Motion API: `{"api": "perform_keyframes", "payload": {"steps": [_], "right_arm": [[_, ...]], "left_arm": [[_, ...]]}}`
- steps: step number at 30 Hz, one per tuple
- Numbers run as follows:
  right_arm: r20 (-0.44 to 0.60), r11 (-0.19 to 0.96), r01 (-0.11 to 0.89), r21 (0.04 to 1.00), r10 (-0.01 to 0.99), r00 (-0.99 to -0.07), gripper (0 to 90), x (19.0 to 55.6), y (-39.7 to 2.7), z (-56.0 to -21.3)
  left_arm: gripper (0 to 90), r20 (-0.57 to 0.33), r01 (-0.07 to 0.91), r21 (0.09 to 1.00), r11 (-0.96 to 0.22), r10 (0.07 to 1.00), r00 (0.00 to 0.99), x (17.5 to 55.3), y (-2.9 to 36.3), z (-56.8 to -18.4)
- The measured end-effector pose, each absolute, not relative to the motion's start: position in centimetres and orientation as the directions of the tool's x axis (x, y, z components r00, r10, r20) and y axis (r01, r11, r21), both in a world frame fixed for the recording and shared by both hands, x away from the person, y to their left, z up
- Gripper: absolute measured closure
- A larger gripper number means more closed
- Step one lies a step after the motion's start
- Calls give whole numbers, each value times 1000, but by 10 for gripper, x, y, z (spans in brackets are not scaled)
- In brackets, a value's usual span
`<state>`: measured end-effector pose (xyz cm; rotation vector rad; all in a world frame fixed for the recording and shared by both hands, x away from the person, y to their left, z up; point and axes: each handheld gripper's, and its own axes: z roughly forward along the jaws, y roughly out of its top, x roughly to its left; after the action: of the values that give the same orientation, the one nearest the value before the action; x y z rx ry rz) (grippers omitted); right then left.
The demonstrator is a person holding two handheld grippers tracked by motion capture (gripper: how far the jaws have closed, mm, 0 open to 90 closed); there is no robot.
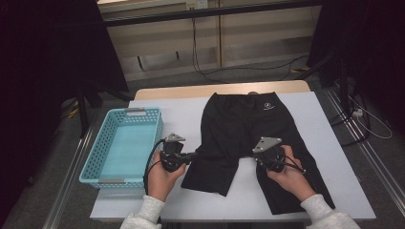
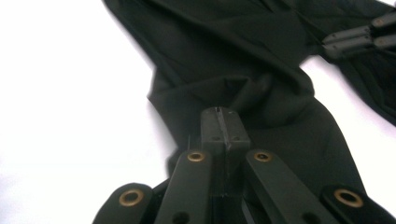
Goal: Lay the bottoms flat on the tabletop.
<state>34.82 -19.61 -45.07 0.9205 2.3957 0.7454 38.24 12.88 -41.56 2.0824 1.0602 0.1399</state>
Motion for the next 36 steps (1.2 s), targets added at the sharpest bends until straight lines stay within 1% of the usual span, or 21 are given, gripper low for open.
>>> {"api": "perform_keyframes", "payload": {"steps": [7,10,12,13,14,16,18,19,21,23,26,29,31,32,34,36], "right_arm": [[-225,633,456,626,706,-672,890,346,-195,-451],[-224,636,452,626,702,-676,889,346,-194,-451],[-226,636,453,625,703,-675,889,346,-194,-451],[-228,638,450,625,700,-677,889,346,-193,-451],[-228,638,451,624,700,-676,889,345,-193,-451],[-225,637,451,625,700,-678,889,345,-192,-451],[-226,639,447,626,697,-681,888,345,-191,-452],[-226,642,444,625,694,-684,888,345,-191,-452],[-228,642,446,624,695,-681,888,345,-190,-452],[-231,646,440,623,690,-686,887,345,-189,-452],[-232,647,440,623,690,-686,887,345,-189,-452],[-234,649,439,621,688,-687,887,345,-188,-452],[-232,648,442,621,690,-686,887,345,-188,-452],[-233,649,441,620,689,-686,887,344,-188,-452],[-237,649,440,620,690,-684,887,344,-187,-453],[-239,651,438,619,688,-685,887,345,-187,-453]], "left_arm": [[900,-203,635,689,-350,747,633,384,129,-418],[900,-207,640,690,-338,755,622,386,133,-419],[900,-200,636,689,-346,754,626,385,132,-419],[893,-186,621,704,-345,754,630,384,131,-419],[840,-176,609,708,-356,747,641,382,128,-418],[793,-171,589,714,-380,720,672,378,121,-417],[669,-153,561,717,-415,691,707,374,111,-418],[649,-143,554,708,-437,680,719,372,106,-419],[610,-153,543,708,-451,653,742,368,97,-424],[569,-118,513,697,-501,626,771,365,87,-430],[557,-117,509,676,-532,605,788,362,78,-439],[571,-100,506,653,-563,599,795,361,74,-446],[637,-103,509,650,-564,599,794,360,73,-448],[669,-90,504,643,-576,597,797,360,72,-447],[779,-115,525,632,-570,601,791,360,72,-447],[855,-129,527,633,-567,593,794,360,71,-448]]}}
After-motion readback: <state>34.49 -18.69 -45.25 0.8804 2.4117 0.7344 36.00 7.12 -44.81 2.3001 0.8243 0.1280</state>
